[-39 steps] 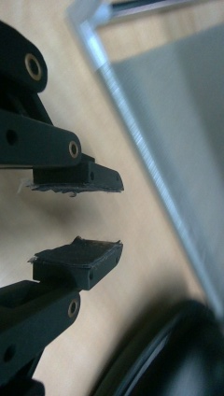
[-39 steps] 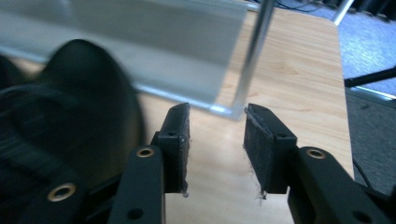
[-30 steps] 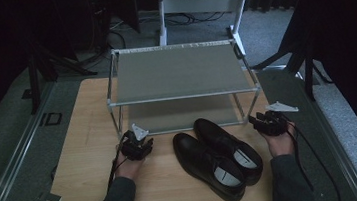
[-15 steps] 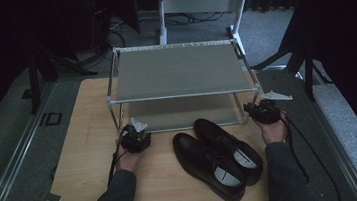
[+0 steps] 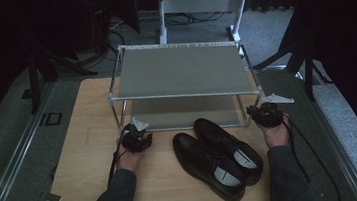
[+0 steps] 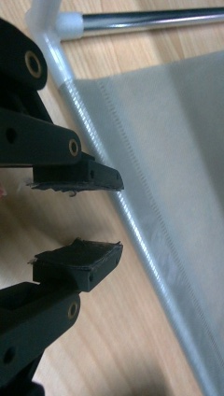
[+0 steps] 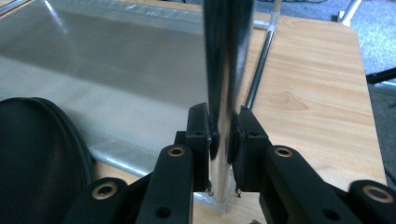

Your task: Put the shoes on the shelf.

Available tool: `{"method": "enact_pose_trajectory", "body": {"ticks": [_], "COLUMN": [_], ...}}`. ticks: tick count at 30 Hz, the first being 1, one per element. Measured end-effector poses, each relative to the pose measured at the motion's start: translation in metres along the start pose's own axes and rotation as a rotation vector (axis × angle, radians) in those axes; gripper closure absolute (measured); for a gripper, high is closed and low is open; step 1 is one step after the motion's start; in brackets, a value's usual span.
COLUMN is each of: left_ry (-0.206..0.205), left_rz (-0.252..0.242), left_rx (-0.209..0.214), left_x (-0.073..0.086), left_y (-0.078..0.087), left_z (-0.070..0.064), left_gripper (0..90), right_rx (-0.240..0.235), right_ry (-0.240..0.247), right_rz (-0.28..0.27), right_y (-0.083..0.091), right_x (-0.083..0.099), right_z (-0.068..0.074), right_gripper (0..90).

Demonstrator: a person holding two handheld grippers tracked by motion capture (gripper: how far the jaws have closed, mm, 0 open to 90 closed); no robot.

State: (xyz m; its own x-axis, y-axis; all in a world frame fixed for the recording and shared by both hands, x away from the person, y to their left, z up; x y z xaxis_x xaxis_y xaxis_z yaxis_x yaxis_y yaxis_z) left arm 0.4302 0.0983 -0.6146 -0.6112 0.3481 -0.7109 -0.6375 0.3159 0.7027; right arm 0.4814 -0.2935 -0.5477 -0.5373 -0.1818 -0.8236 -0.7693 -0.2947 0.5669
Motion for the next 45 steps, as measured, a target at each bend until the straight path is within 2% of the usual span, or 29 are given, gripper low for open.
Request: {"method": "enact_pose_trajectory", "body": {"ticks": [1,2,4,5,8,11,13,19,24,27,33,38,45], "left_ry": [0.002,0.000,-0.002,-0.002,0.001,-0.001,-0.003,-0.035,-0.036,-0.030,-0.031,-0.046,-0.074], "left_rz": [-0.008,-0.010,-0.017,-0.017,-0.029,-0.040,-0.050,-0.065,-0.066,-0.067,-0.066,-0.067,-0.079], "left_rx": [0.015,0.027,0.049,0.049,0.089,0.113,0.132,0.173,0.184,0.188,0.196,0.213,0.243], "left_x": [0.000,0.000,0.002,0.002,0.006,0.010,0.011,0.013,0.017,0.019,0.019,0.017,0.012], "left_y": [0.002,0.005,0.009,0.009,0.020,0.029,0.036,0.047,0.051,0.053,0.052,0.054,0.060], "left_z": [-0.004,-0.007,-0.014,-0.014,-0.026,-0.036,-0.044,-0.062,-0.066,-0.067,-0.073,-0.082,-0.096], "left_gripper": [62.1,61.7,61.0,60.6,59.6,58.7,57.8,56.3,55.6,55.5,55.4,55.2,55.2], "right_rx": [0.013,0.013,0.024,0.024,0.025,-0.003,-0.046,-0.146,-0.180,-0.194,-0.202,-0.195,-0.213], "right_ry": [-0.027,-0.037,-0.048,-0.048,-0.043,-0.015,-0.002,0.053,0.085,0.115,0.147,0.203,0.238], "right_rz": [-0.001,0.001,0.010,0.010,0.016,0.018,0.018,0.050,0.075,0.119,0.188,0.269,0.304], "right_y": [0.010,0.015,0.028,0.028,0.056,0.082,0.100,0.130,0.141,0.142,0.138,0.134,0.135], "right_x": [0.001,0.002,0.006,0.006,0.017,0.025,0.030,0.043,0.052,0.060,0.073,0.084,0.085], "right_z": [-0.002,-0.003,-0.003,-0.003,0.005,0.024,0.042,0.089,0.113,0.122,0.127,0.130,0.133], "right_gripper": [67.7,64.0,61.2,61.2,57.9,54.9,52.7,46.0,39.7,38.7,37.4,36.9,38.1]}}
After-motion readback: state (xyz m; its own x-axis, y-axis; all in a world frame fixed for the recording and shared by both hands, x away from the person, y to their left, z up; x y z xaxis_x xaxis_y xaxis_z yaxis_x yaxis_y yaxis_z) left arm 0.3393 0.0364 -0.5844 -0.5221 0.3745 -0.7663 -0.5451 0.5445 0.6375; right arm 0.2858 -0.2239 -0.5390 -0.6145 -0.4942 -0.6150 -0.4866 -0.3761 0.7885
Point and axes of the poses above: each handheld gripper's, and its own axes: y roughly backward along the jaws, x roughly out of its underside, z roughly to its left, the point moved 9 cm from there along -y, roughly forward along the jaws, and after that the axes turned 2 degrees about x, right-handed, at the moved point
